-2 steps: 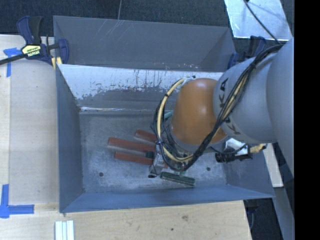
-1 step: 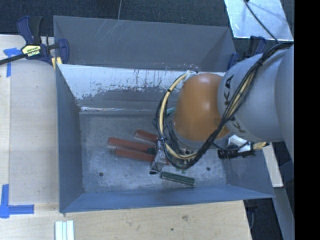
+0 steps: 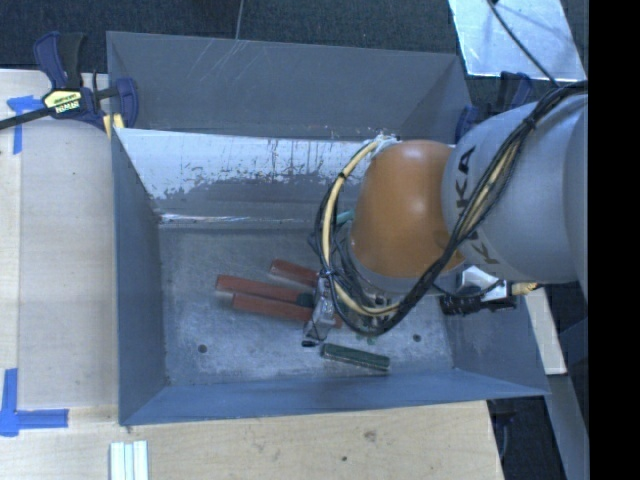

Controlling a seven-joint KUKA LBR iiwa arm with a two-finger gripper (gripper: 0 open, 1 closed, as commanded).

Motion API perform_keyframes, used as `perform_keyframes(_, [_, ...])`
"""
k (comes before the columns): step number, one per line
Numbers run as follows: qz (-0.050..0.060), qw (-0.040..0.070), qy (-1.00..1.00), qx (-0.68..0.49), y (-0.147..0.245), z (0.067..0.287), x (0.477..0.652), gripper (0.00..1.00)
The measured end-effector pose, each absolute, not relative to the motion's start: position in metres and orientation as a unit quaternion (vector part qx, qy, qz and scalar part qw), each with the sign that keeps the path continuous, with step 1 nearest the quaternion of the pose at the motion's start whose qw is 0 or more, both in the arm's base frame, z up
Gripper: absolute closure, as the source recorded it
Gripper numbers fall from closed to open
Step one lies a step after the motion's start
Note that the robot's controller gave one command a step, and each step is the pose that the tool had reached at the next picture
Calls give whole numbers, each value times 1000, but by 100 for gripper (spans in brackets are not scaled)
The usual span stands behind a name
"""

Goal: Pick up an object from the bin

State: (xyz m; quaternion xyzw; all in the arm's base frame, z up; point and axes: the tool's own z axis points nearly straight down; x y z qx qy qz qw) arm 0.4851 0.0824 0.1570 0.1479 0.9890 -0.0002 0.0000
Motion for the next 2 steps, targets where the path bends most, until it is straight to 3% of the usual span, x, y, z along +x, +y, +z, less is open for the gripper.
perform_keyframes(2, [1, 2, 989, 147, 82, 180, 486, 100])
